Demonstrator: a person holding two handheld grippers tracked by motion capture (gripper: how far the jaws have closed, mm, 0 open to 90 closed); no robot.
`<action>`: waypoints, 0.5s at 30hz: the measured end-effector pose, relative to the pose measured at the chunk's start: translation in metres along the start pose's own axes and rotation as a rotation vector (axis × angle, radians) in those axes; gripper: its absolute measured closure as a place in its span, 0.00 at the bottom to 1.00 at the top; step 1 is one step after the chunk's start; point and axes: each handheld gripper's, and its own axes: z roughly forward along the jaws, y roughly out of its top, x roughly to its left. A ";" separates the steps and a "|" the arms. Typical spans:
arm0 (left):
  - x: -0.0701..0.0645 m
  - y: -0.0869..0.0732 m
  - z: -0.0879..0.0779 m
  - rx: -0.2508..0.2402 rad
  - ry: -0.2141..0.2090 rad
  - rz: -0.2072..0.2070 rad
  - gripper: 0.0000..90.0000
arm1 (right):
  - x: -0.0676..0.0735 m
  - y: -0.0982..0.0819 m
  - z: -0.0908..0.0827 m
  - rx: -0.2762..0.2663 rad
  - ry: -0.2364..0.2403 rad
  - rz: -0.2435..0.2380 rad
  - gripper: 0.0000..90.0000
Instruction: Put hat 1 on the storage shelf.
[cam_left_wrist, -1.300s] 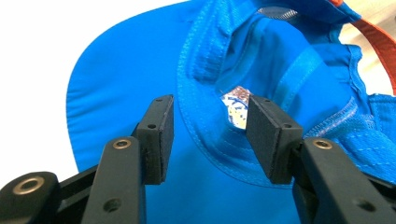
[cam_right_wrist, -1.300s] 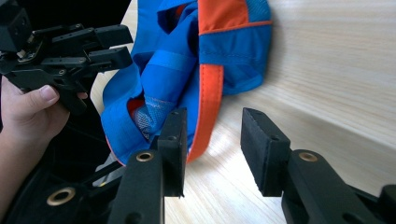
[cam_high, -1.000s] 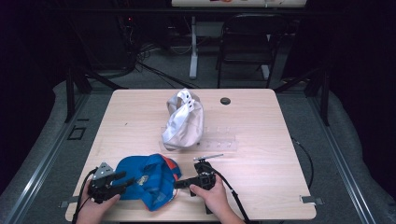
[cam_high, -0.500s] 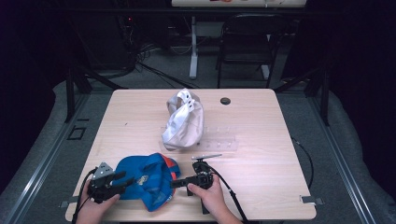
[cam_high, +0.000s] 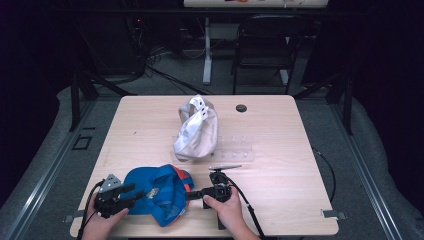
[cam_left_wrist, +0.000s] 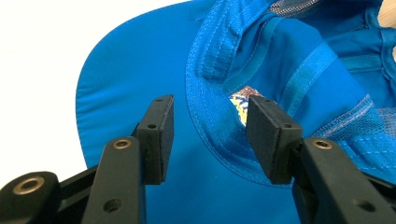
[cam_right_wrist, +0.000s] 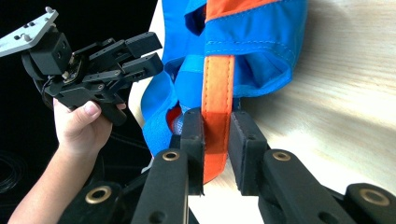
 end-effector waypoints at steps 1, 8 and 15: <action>0.000 0.000 0.000 0.001 0.001 0.000 0.58 | 0.000 0.000 -0.002 0.003 -0.008 0.002 0.86; 0.000 0.000 0.000 0.005 0.003 0.000 0.58 | 0.001 0.000 -0.020 -0.008 -0.055 0.033 0.86; 0.001 -0.001 -0.001 -0.010 0.004 -0.007 0.58 | 0.000 0.001 -0.049 0.003 -0.064 0.033 0.86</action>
